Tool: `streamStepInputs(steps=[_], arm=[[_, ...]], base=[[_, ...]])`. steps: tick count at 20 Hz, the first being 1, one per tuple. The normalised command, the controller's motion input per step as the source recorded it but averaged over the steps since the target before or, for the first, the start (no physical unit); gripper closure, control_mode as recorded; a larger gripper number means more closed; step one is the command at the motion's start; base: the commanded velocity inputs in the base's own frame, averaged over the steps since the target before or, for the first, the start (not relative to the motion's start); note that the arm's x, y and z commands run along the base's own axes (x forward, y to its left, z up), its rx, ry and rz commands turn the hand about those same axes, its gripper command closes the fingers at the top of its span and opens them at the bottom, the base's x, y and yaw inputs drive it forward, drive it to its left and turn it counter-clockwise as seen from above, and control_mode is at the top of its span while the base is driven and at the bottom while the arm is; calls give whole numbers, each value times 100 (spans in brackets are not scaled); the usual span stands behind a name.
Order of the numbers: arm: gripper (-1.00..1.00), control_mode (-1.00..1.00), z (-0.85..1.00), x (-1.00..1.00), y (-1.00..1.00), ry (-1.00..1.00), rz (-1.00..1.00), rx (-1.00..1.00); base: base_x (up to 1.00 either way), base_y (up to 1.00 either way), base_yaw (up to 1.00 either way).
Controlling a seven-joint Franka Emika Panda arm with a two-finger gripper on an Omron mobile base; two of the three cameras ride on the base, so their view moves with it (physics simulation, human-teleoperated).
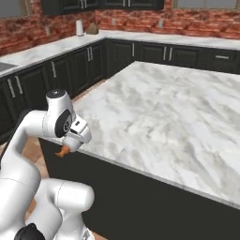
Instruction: Restock the sink supplies by placing the sponge and soap dispenser on the counter and next to the sink. Make sure the soap dispenser is upright.
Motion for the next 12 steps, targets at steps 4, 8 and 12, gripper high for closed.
streamStepInputs(steps=[4, 8, 12], arm=[[100, 100, 0, 0, 0, 0, 0, 0], [100, 100, 0, 0, 0, 0, 0, 0], [100, 100, 0, 0, 0, 0, 0, 0]], base=[[0, 100, -11], [0, 100, -12], [0, 100, -11]])
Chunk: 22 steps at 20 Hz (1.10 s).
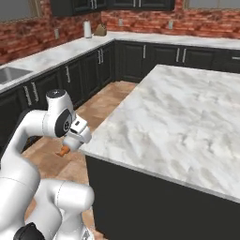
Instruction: Restock the sink supplies by placing the sponge and soap dispenser on the counter and next to the sink. Make sure the soap dispenser is upright.
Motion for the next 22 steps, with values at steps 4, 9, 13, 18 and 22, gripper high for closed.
streamStepInputs(steps=[4, 9, 13, 18, 22], arm=[[100, 100, 0, 0, 0, 0, 0, 0], [100, 100, 0, 0, 0, 0, 0, 0], [100, 100, 0, 0, 0, 0, 0, 0], [100, 100, 0, 0, 0, 0, 0, 0], [100, 100, 0, 0, 0, 0, 0, 0]], base=[[0, 100, -12], [1, 100, -11], [18, 100, -8], [50, 100, -2], [86, 100, 14]])
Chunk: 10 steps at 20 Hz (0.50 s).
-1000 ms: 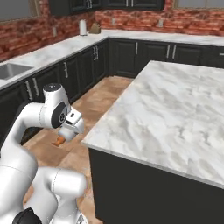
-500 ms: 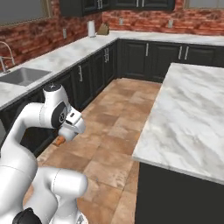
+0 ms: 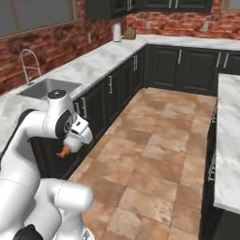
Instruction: Restock the sink supplies by placing the sponge and soap dispenser on the counter and next to the sink. Make sure the soap dispenser is upright.
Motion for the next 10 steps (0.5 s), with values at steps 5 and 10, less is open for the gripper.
streamStepInputs(steps=[5, 10], arm=[[100, 100, 0, 0, 0, 0, 0, 0], [100, 100, 0, 0, 0, 0, 0, 0]], base=[[99, 84, 31], [97, 16, 32]])
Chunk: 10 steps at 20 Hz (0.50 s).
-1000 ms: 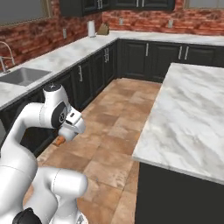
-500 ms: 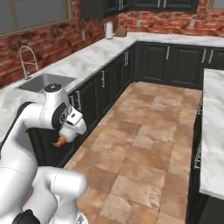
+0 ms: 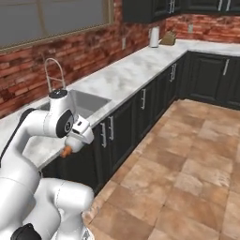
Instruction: Restock the sink supplies by placing the sponge and soap dispenser on the counter and next to the sink. Make sure the soap dispenser is upright.
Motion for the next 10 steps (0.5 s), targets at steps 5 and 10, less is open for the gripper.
streamStepInputs(steps=[5, 10], arm=[[100, 100, 0, 0, 0, 0, 0, 0], [100, 100, 0, 0, 0, 0, 0, 0]], base=[[91, 3, 33], [82, 0, 33]])
